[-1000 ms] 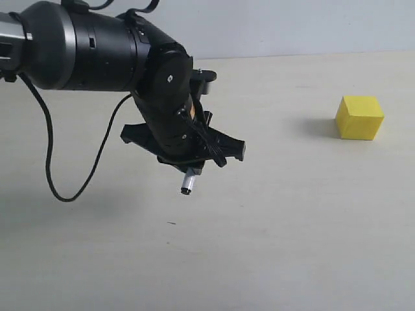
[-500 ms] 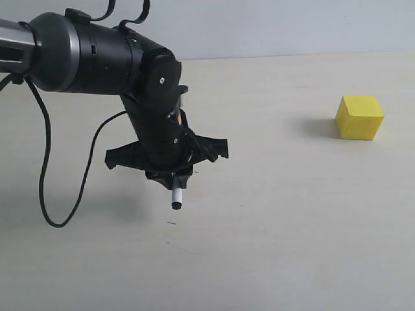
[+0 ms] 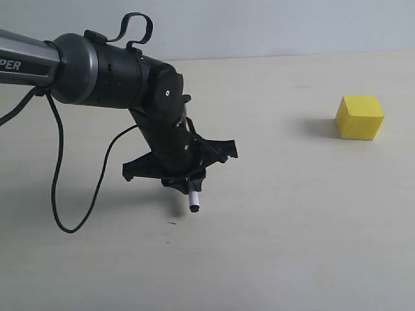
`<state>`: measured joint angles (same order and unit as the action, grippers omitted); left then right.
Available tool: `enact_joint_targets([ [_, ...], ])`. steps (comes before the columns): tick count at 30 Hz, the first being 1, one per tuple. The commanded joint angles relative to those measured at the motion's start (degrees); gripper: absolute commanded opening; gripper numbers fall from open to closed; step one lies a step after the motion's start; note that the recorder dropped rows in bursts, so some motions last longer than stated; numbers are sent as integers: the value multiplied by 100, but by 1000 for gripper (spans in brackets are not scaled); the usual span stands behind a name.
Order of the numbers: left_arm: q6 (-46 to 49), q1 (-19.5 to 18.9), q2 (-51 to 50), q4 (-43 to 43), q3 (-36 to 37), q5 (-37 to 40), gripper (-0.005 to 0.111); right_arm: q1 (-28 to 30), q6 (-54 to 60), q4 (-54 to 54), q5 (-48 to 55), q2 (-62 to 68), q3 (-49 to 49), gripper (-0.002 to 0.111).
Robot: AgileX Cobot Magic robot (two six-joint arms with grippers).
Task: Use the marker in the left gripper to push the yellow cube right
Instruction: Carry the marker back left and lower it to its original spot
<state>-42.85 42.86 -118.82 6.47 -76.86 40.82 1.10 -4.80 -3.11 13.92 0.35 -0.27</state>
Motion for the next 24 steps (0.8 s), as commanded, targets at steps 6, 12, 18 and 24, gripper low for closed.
enact_joint_targets([
  [6, 220, 1, 27, 56, 18, -87, 0, 29, 15, 26, -30, -35, 27, 0],
  [12, 346, 1, 9, 56, 18, -46, 0, 29, 15, 26, -30, -35, 27, 0],
  [18, 360, 1, -89, 56, 18, 57, 0, 29, 15, 14, -30, -35, 27, 0],
  [24, 360, 1, -295, 129, 18, 93, 0, 29, 15, 14, -30, -35, 27, 0],
])
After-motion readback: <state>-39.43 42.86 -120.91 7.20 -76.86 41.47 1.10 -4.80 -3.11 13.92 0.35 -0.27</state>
